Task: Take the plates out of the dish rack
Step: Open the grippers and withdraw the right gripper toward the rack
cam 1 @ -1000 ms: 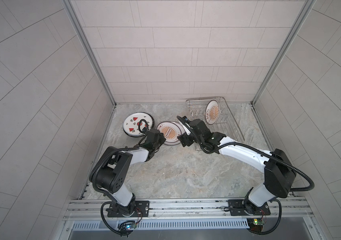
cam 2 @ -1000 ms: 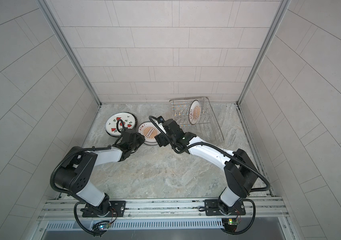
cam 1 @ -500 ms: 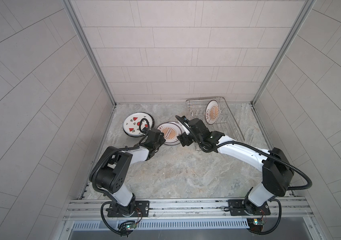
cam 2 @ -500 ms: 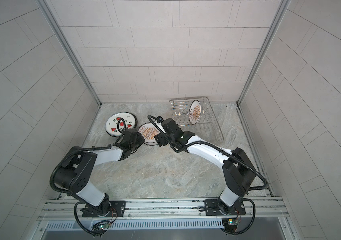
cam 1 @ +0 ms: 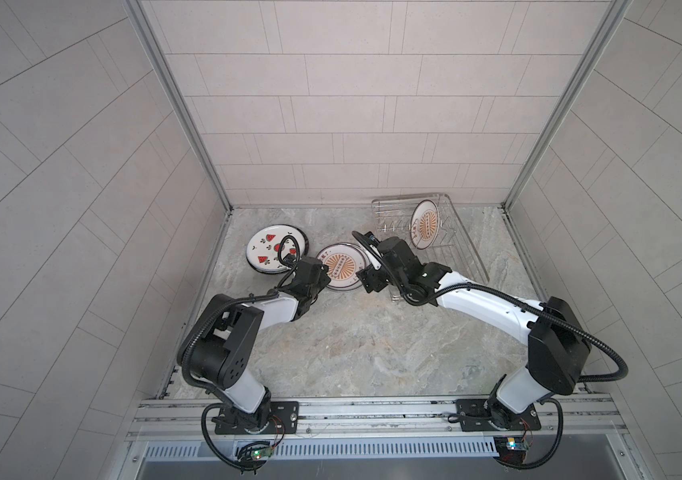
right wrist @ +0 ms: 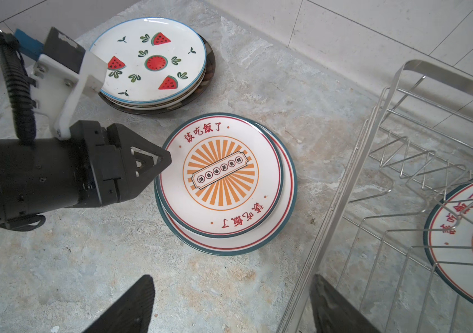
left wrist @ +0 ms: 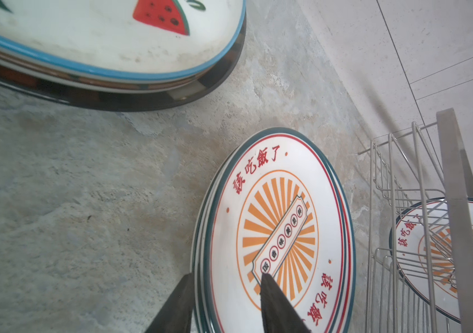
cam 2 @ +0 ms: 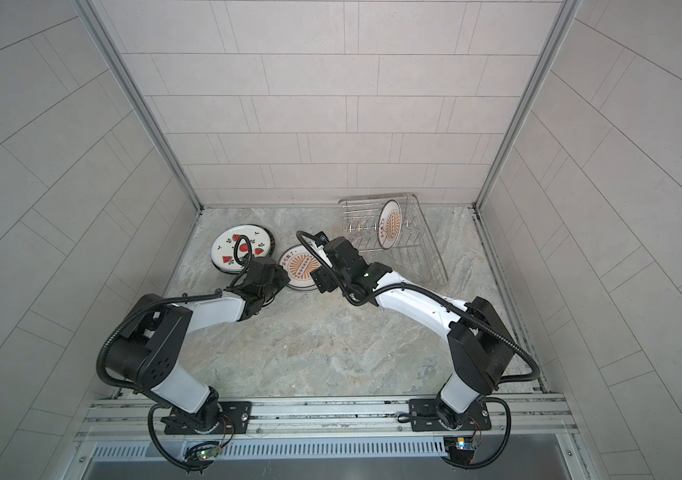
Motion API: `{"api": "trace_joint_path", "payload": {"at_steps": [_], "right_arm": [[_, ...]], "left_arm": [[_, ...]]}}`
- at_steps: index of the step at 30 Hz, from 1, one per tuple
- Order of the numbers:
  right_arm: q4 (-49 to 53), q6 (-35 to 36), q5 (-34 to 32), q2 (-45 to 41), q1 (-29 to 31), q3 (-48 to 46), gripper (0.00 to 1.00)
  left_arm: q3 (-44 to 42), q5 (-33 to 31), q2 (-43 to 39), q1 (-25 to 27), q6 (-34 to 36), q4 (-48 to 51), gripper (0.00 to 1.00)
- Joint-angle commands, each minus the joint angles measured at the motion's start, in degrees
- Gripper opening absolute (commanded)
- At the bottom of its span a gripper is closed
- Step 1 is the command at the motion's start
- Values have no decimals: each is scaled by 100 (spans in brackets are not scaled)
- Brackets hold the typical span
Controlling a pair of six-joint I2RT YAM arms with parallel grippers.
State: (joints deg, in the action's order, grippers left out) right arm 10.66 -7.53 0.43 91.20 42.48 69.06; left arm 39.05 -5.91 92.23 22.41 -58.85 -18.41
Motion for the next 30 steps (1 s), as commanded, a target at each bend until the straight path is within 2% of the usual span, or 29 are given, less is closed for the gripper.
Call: {"api": "trace_joint_path", "payload": {"at_steps": [1, 10, 19, 20, 22, 23, 30], "right_arm": [[29, 0, -112, -293, 41, -94, 86], [-219, -141, -249, -656, 41, -372, 86], [-697, -387, -1146, -1271, 8, -881, 89], [-757, -411, -1249, -1369, -9, -946, 89], [-878, -415, -1404, -1548, -44, -1103, 90], [-919, -418, -1452, -1651, -83, -1175, 91], [-626, -793, -1457, -1892, -747, -1212, 100]], "left_arm": [[-147, -294, -243, 22, 55, 118, 45], [-288, -566, -846, 43, 250, 397, 64], [-609, -389, -1429, 44, 387, 81, 82], [-685, -357, -1526, 44, 446, -52, 88], [-853, -181, -1700, 48, 550, -361, 91], [-936, -93, -1782, 51, 574, -541, 100], [-1171, 384, -2076, 161, 765, -1243, 100]]}}
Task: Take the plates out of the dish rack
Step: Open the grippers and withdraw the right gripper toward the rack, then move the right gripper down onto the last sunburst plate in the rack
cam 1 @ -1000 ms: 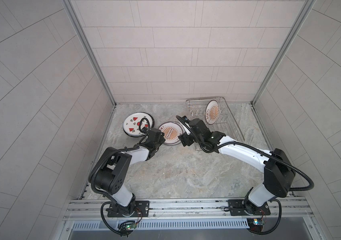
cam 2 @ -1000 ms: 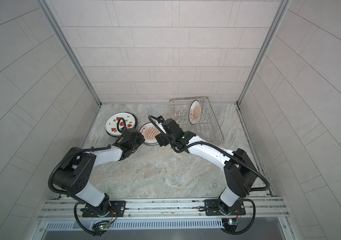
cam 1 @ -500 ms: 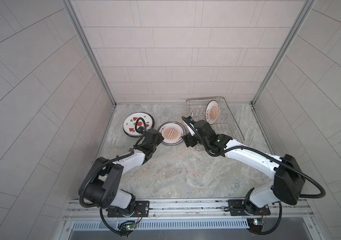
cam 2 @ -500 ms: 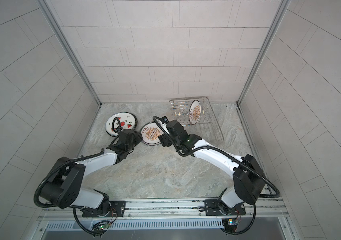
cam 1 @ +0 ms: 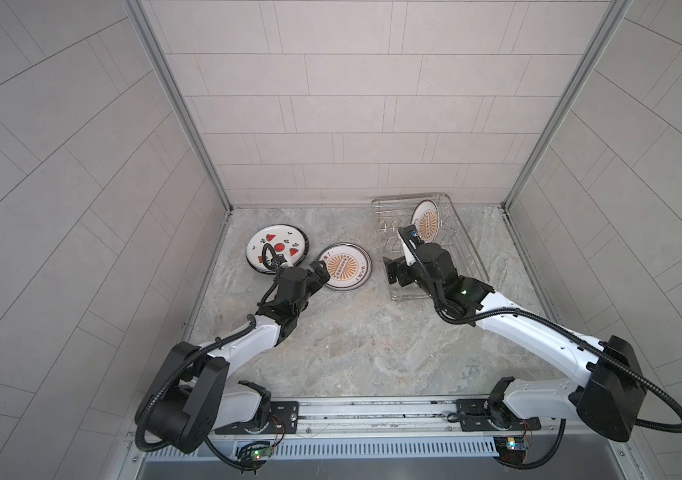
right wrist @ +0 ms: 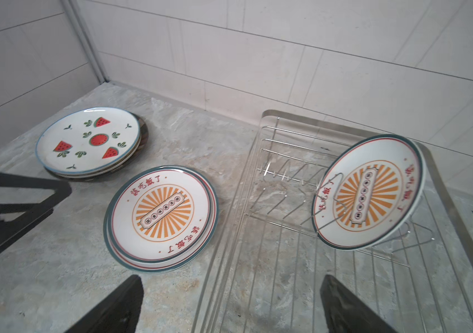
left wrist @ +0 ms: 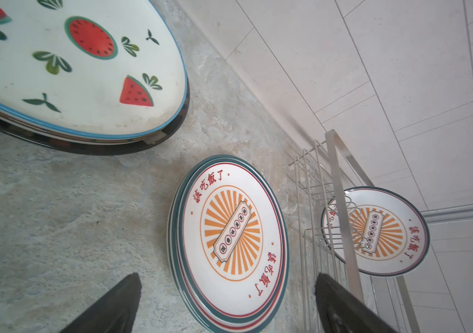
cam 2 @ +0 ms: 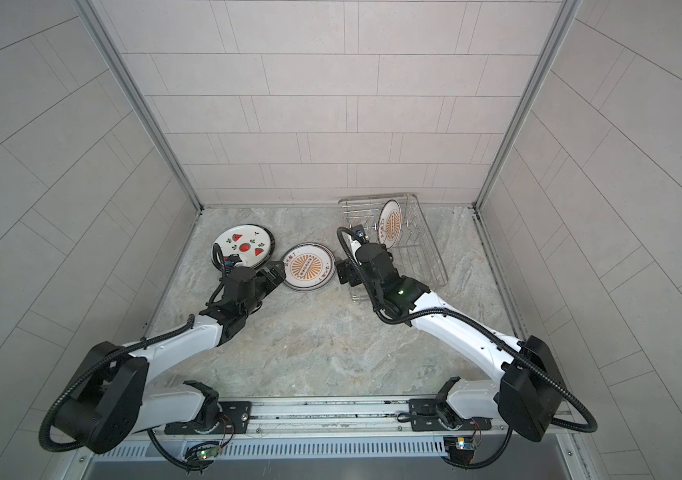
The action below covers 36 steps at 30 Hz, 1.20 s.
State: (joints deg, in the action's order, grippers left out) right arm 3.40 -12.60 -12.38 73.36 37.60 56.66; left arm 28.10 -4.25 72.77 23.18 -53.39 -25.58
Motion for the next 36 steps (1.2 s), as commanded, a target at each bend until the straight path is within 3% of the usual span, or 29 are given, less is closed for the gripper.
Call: {"api": "trace_joint_path", "payload": {"at_steps": [1, 14, 21, 28, 36], "right_arm": [[206, -359, -119, -100, -392, 75, 100], [777, -1047, -44, 341, -1957, 606, 100], [538, -1095, 162, 1069, -2410, 1016, 99], [650, -1099, 222, 2015, -2644, 1682, 95], [1423, -916, 0, 3085, -2620, 2670, 75]], "left_arm": [[-92, 279, -145, 108, 248, -611, 100], [-634, 1592, -117, 455, 654, -3172, 100], [-491, 1565, -409, 719, 1012, -2665, 100], [-272, 1010, -678, 1170, 1738, -1815, 100], [-208, 937, -469, 1250, 1749, -1836, 100]]}}
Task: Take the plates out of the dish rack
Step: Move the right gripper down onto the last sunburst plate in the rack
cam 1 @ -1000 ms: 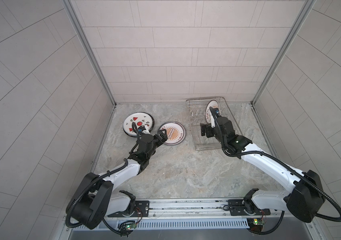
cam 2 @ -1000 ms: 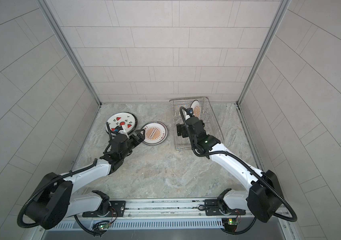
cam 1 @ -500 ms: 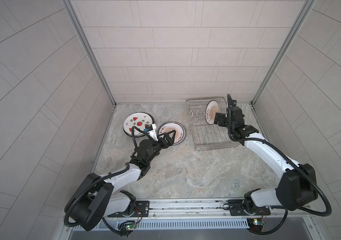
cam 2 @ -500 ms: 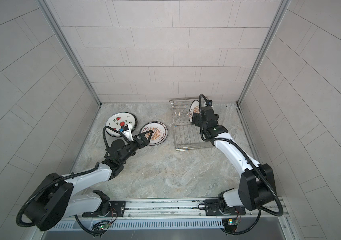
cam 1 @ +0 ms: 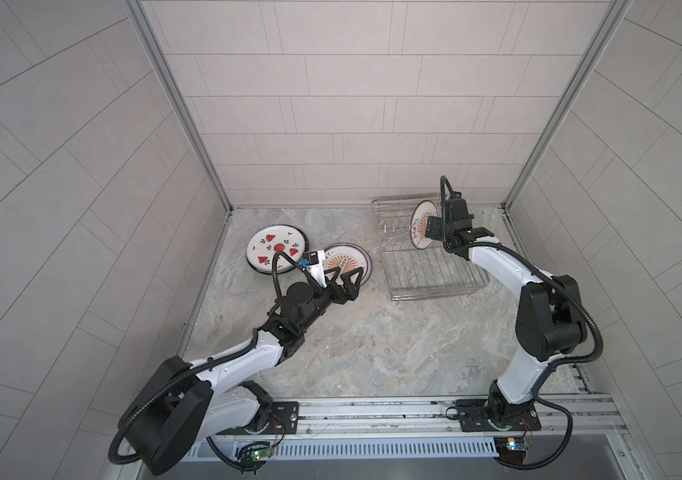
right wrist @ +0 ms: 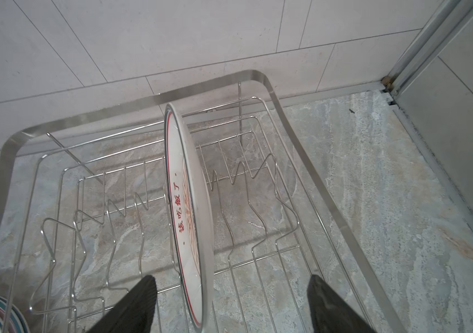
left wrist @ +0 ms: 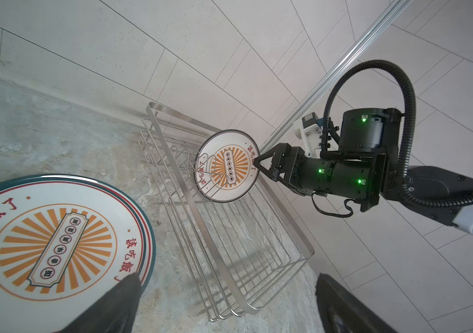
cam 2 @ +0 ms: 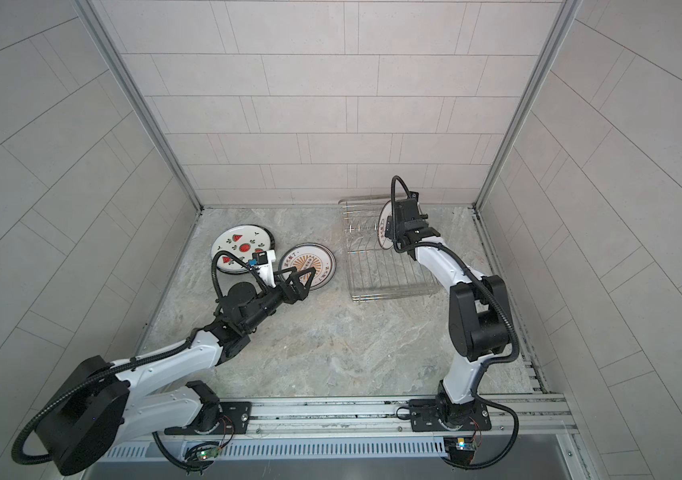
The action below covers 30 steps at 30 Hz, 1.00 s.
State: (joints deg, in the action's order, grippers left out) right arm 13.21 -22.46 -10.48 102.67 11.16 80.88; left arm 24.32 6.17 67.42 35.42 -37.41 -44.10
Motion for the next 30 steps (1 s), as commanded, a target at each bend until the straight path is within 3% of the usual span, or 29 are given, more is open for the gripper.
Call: {"api": "trace_joint_path", "payload": {"at_steps": [1, 3, 7, 9, 30], "right_arm": [[450, 96, -257, 222, 48, 285, 71], [505, 114, -420, 320, 83, 365, 64], [608, 95, -654, 510, 106, 525, 37], [640, 92, -666, 592, 106, 591, 28], [681, -92, -1338, 755, 451, 722, 4]], "left_arm": [[170, -104, 95, 26, 151, 15, 100], [153, -138, 131, 26, 144, 15, 100], [92, -282, 140, 26, 116, -25, 100], [52, -298, 131, 26, 111, -63, 100], [-100, -550, 218, 26, 39, -309, 100]]}}
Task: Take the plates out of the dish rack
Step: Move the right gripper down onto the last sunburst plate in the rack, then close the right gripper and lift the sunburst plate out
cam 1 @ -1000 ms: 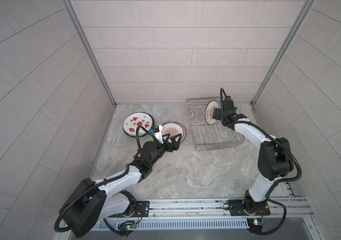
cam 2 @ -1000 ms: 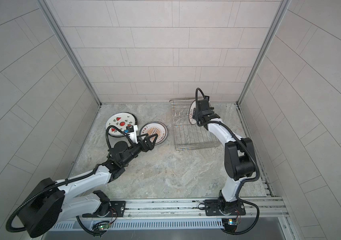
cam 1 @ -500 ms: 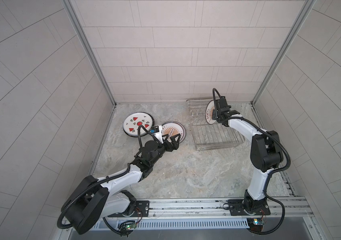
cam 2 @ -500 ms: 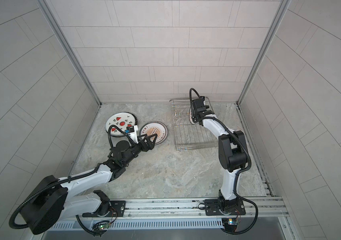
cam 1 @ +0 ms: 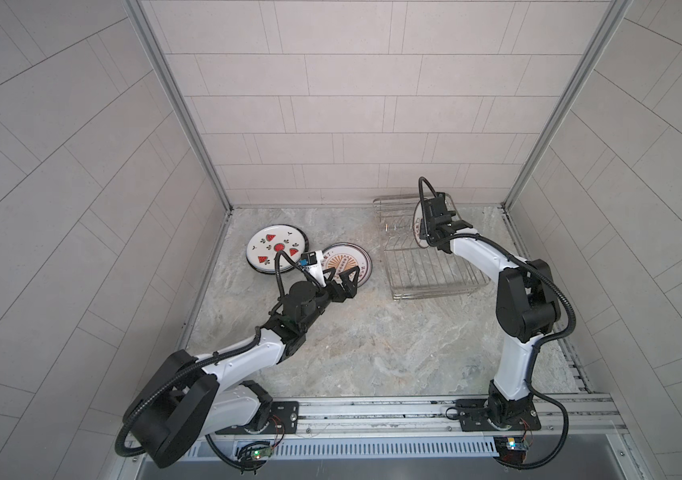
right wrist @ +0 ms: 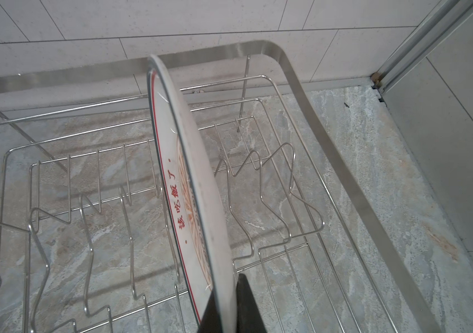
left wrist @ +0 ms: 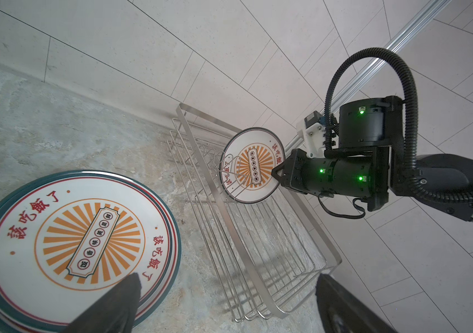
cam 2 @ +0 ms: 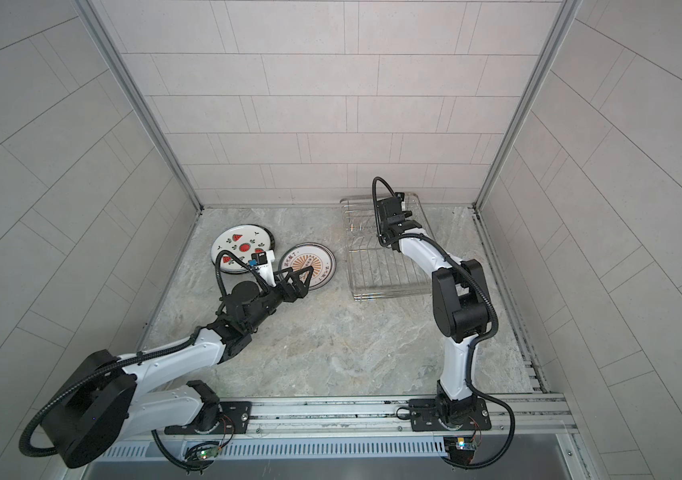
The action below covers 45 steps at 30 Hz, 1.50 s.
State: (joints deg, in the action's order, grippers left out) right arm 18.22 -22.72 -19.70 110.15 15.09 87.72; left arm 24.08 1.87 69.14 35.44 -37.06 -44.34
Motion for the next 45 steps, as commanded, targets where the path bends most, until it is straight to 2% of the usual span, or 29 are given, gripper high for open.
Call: {"api": "trace_joint_path", "payload": {"at_steps": [1, 12, 21, 26, 31, 36, 39, 45], "right_arm": [[197, -77, -485, -5, 87, 51, 4], [274, -172, -962, -407, 313, 67, 0], [199, 98, -1644, -1154, 550, -304, 0], [38, 157, -1669, -1662, 647, -689, 0], [-127, 230, -1643, -2278, 790, -1213, 0], [-374, 185, -1213, -3023, 803, -1863, 0], [-527, 130, -825, -3419, 803, -2207, 0], [-1046, 157, 370, -4124, 804, -2812, 0]], "left_arm": [[-87, -126, 46, 25, -11, -311, 100], [-193, -251, -67, 22, 40, -341, 100], [-210, -280, -90, 24, 63, -328, 100], [-201, -293, -156, 16, 93, -315, 100], [-76, -374, -683, -4, 462, 414, 100], [-131, -616, -1088, -7, 622, 750, 100], [-140, -507, -1182, -12, 673, 806, 100], [-207, -240, -1204, -36, 953, 626, 100]]}}
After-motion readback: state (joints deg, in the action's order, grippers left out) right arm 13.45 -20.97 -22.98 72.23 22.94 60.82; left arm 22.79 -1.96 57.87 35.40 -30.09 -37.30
